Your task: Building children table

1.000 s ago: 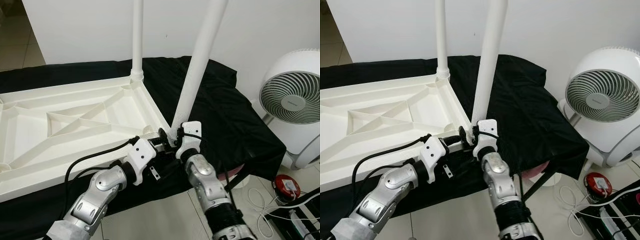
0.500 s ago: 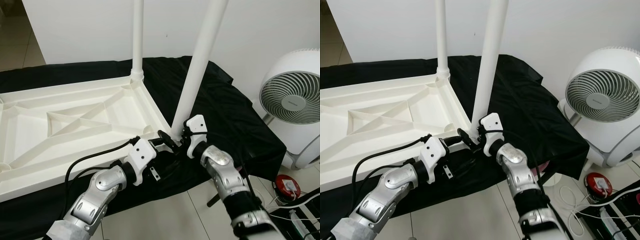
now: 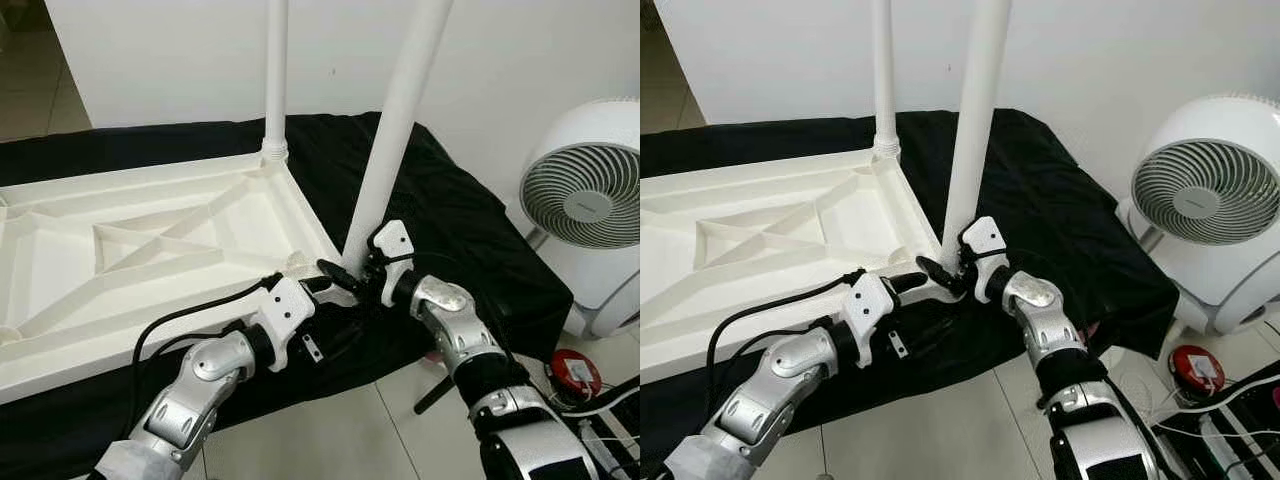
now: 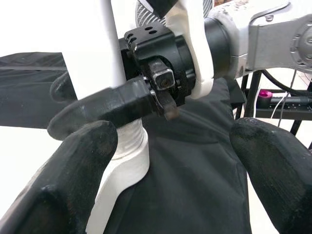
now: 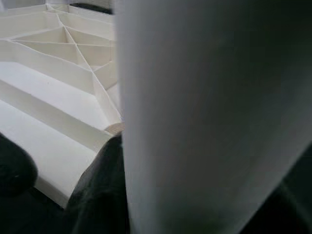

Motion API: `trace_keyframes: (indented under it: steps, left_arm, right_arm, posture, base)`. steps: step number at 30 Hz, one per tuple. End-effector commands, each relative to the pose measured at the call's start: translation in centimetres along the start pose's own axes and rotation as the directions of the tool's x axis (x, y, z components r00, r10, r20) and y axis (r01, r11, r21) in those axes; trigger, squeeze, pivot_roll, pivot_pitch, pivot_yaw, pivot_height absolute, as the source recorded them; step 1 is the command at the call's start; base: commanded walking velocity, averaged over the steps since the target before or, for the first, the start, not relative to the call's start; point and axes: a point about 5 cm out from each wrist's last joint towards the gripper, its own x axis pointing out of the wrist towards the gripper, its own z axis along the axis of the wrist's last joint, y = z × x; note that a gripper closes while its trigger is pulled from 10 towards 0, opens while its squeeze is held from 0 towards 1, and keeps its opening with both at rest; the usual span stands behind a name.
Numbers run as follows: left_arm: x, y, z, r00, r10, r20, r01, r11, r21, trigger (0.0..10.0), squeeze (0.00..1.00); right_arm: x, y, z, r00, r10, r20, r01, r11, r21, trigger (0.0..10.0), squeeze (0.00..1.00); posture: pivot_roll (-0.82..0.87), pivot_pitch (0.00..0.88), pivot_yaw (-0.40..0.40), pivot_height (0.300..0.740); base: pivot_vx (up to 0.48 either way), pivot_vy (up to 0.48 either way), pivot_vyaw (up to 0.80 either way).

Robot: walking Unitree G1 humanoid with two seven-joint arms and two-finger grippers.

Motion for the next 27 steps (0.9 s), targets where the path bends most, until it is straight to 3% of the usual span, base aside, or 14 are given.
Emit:
trace_keyframes:
  steps: [1, 7, 8, 16, 20, 24, 27]
  left_arm:
    - [0.1, -0.2, 0.2, 1.000, -0.012, -0.002, 0.012, 1.000, 0.009, 10.0, 0.00]
    - [-0.1, 0.0, 0.2, 1.000, -0.005, -0.005, 0.005, 1.000, 0.010, 10.0, 0.00]
    - [-0.1, 0.1, 0.2, 1.000, -0.004, -0.006, 0.004, 1.000, 0.010, 10.0, 0.00]
    - [-0.2, 0.2, 0.1, 1.000, -0.002, -0.008, 0.003, 1.000, 0.013, 10.0, 0.00]
    - [-0.3, 0.2, 0.1, 1.000, -0.006, -0.011, 0.006, 1.000, 0.011, 10.0, 0.00]
    - [-0.3, 0.1, 0.1, 1.000, -0.009, -0.012, 0.009, 1.000, 0.009, 10.0, 0.00]
    - [-0.3, -0.1, 0.0, 1.000, -0.019, -0.014, 0.019, 1.000, 0.002, 10.0, 0.00]
  right_arm:
    - [0.1, 0.6, -0.9, 0.997, 0.052, -0.052, -0.053, 0.998, -0.020, 0.0, 0.00]
    - [-0.4, 0.8, -1.6, 0.996, 0.069, -0.056, -0.069, 0.998, -0.003, 0.0, 0.00]
    - [-0.5, 0.7, -1.7, 0.996, 0.059, -0.059, -0.059, 0.998, 0.006, 10.0, 0.00]
    - [-0.9, 0.8, -2.1, 1.000, 0.007, -0.029, -0.005, 0.998, 0.057, 10.0, 0.00]
    - [-1.4, 0.8, -2.3, 0.988, -0.152, -0.019, 0.153, 0.984, 0.088, 10.0, 0.00]
    - [-1.5, 1.0, -2.1, 0.980, -0.201, 0.000, 0.200, 0.975, 0.101, 10.0, 0.00]
    - [-1.4, 1.6, -1.6, 0.951, -0.307, 0.034, 0.302, 0.947, 0.106, 10.0, 0.00]
  posture:
    - [0.00, 0.000, -0.072, 0.740]
    - [0.00, 0.000, -0.072, 0.740]
    - [0.00, 0.000, -0.072, 0.740]
    - [0.00, 0.000, -0.074, 0.740]
    - [-0.01, 0.000, -0.070, 0.740]
    - [-0.02, 0.000, -0.066, 0.740]
    - [-0.03, 0.000, -0.058, 0.740]
  base:
    - [0.000, 0.000, 0.00]
    - [0.000, 0.000, 0.00]
    - [0.000, 0.000, 0.00]
    - [0.000, 0.000, 0.00]
    - [0.000, 0.000, 0.00]
    - [0.000, 0.000, 0.00]
    - [0.000, 0.000, 0.00]
